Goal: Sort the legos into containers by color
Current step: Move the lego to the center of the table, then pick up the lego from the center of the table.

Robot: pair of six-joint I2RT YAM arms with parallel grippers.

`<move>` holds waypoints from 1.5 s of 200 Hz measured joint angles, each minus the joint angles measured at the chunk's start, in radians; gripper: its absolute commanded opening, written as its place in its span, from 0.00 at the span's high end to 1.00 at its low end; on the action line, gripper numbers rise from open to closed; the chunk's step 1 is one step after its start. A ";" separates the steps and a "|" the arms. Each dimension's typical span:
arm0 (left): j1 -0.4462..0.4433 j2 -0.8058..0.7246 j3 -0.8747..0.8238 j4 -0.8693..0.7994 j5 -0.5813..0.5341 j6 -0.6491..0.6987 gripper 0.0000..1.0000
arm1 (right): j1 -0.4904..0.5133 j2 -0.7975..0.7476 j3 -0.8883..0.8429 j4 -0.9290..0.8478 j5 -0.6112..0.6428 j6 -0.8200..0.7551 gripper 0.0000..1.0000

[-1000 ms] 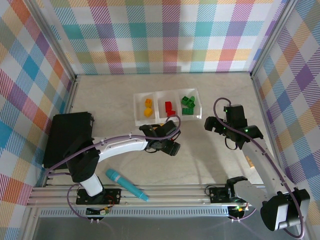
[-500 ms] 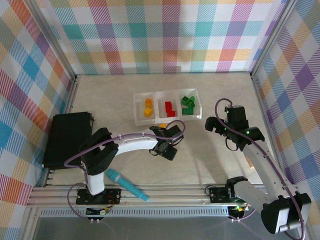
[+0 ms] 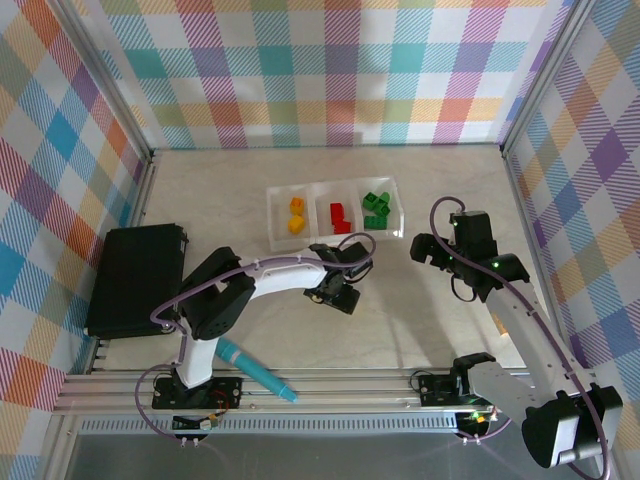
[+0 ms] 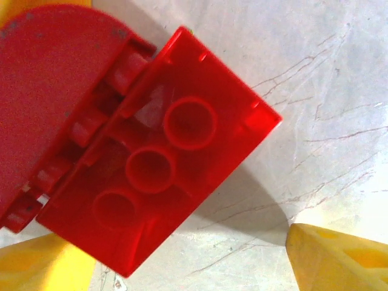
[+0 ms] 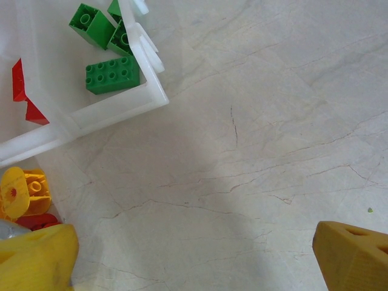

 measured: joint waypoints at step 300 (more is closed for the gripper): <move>0.007 0.142 0.281 0.103 0.069 0.031 0.15 | -0.005 -0.008 0.000 -0.006 0.007 0.000 0.01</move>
